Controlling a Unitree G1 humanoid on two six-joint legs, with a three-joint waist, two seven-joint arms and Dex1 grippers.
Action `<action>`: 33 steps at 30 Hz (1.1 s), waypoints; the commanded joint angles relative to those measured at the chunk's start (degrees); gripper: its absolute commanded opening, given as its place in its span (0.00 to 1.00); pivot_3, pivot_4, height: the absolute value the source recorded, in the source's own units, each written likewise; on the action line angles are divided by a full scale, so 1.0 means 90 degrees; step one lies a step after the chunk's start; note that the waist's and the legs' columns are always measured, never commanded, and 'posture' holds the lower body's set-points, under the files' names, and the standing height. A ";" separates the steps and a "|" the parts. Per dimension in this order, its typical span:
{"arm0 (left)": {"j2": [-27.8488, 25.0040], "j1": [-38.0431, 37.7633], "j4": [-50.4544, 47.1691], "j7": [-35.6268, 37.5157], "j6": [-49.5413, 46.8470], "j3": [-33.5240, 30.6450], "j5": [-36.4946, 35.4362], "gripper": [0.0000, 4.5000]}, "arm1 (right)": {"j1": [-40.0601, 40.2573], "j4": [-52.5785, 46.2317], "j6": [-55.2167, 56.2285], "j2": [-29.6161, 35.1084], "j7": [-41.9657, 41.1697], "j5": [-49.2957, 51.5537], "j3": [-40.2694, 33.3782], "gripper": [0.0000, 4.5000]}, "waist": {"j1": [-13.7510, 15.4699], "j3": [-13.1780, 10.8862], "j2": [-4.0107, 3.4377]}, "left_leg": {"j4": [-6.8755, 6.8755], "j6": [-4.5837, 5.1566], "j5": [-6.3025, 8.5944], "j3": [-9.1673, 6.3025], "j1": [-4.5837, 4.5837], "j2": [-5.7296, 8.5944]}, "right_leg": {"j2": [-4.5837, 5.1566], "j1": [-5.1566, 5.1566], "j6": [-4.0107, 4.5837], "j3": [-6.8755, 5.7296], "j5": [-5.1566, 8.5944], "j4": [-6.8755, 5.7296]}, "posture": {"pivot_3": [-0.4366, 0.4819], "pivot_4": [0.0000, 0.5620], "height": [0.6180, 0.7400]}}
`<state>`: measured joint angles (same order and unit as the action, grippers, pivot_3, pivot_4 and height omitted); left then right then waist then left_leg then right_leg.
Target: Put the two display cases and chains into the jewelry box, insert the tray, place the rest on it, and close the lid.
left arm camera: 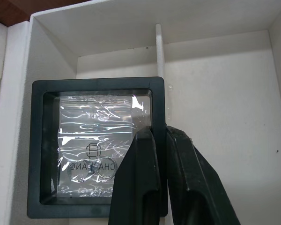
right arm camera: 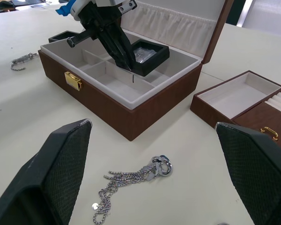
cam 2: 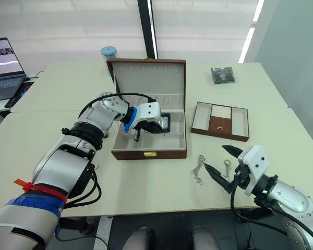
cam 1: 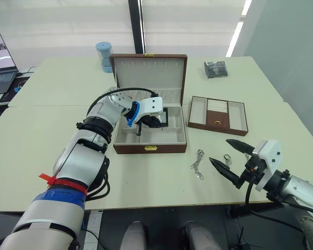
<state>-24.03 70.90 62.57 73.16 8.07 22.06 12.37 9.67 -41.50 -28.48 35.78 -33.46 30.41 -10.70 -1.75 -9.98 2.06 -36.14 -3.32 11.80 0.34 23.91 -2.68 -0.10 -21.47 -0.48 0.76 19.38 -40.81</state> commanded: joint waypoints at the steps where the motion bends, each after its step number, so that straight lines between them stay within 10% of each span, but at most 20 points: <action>1: 0.0003 0.0211 -0.0037 -0.0106 0.0091 -0.0222 -0.0043 0.14 | -0.0061 -0.0118 0.0079 0.0021 -0.0011 0.0039 -0.0103 1.00 | 0.0000 0.0000 0.0000 | 0.0000 0.0000 0.0000 0.0000 0.0000 0.0000 | 0.0000 0.0000 0.0000 0.0000 0.0000 0.0000 | 0.48 0.27 1.00; 14: 0.0048 0.0231 -0.0056 -0.0075 0.0105 -0.0410 -0.0087 0.99 | -0.0106 -0.0091 0.0055 0.0024 -0.0037 0.0053 -0.0076 1.00 | -0.0001 0.0000 0.0000 | 0.0000 0.0000 0.0000 0.0000 -0.0001 0.0000 | 0.0000 0.0000 0.0000 0.0000 0.0000 -0.0001 | 0.48 0.27 1.00; 26: 0.0000 0.0049 -0.0548 0.0639 -0.0928 -0.1364 -0.1155 0.99 | -0.0124 0.0007 0.0037 0.0013 -0.0093 0.0213 -0.0224 1.00 | -0.0002 0.0000 0.0000 | -0.0001 0.0000 0.0000 0.0000 -0.0001 0.0000 | 0.0000 0.0001 0.0000 -0.0001 0.0000 -0.0001 | 0.48 0.27 1.00; 33: -0.0764 -0.1306 -0.3095 0.1065 -0.3352 -0.2341 -0.2554 0.99 | -0.0063 0.0772 0.0121 0.0414 -0.0724 0.0528 -0.1089 1.00 | -0.0039 0.0002 -0.0004 | 0.0001 -0.0003 -0.0002 -0.0007 -0.0012 -0.0009 | 0.0001 0.0000 0.0001 0.0009 0.0000 -0.0008 | 0.48 0.27 1.00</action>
<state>-29.24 60.28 40.70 83.11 -17.47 3.72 -7.39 9.63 -35.06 -28.45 38.49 -38.21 33.85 -17.54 -2.10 -9.96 2.02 -36.13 -3.34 11.79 0.24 23.78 -2.77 -0.10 -21.44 -0.47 0.82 19.38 -40.88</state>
